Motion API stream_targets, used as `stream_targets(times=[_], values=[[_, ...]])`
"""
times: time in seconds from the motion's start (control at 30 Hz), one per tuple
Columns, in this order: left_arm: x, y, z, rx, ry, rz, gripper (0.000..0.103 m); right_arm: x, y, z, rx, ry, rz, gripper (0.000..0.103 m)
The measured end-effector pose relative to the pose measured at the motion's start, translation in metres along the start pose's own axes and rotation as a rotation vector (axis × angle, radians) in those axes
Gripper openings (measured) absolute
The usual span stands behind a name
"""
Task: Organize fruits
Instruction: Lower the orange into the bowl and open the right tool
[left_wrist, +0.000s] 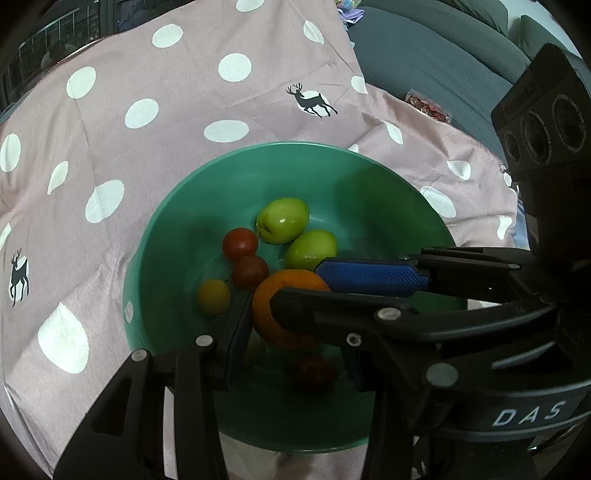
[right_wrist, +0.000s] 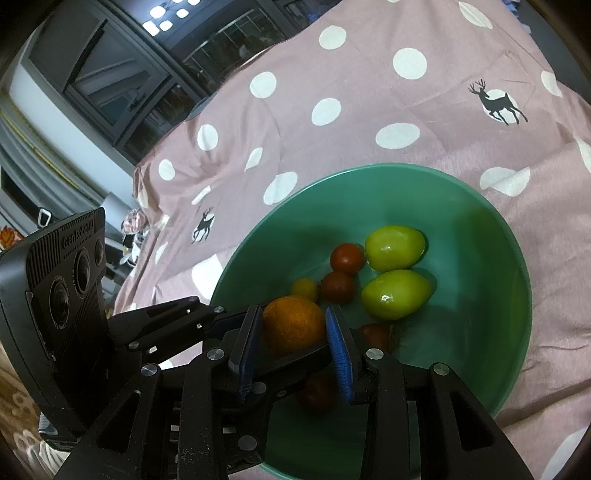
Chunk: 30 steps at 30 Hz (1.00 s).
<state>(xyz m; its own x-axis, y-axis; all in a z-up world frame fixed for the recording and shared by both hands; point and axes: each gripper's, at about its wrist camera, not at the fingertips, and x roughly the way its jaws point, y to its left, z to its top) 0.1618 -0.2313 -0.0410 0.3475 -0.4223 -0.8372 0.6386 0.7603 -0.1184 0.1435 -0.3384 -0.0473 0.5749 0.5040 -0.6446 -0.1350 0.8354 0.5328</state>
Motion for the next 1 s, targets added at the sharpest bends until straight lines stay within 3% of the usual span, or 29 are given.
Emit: stream_targets(times=[0.73, 0.8, 0.87, 1.0], values=[[-0.003, -0.003, -0.001, 0.007, -0.008, 0.006, 0.044, -0.001, 0.000, 0.000, 0.000, 0.002, -0.007, 0.038], [-0.005, -0.003, -0.001, 0.007, -0.009, 0.014, 0.049, -0.001, 0.000, 0.000, 0.002, 0.004, -0.011, 0.038], [-0.008, -0.003, -0.001, 0.004, -0.015, 0.024, 0.062, -0.002, 0.000, 0.000, 0.005, 0.008, -0.016, 0.038], [-0.017, -0.002, -0.001, -0.009, -0.034, 0.033, 0.071, -0.010, 0.003, 0.000, 0.000, -0.006, -0.027, 0.038]])
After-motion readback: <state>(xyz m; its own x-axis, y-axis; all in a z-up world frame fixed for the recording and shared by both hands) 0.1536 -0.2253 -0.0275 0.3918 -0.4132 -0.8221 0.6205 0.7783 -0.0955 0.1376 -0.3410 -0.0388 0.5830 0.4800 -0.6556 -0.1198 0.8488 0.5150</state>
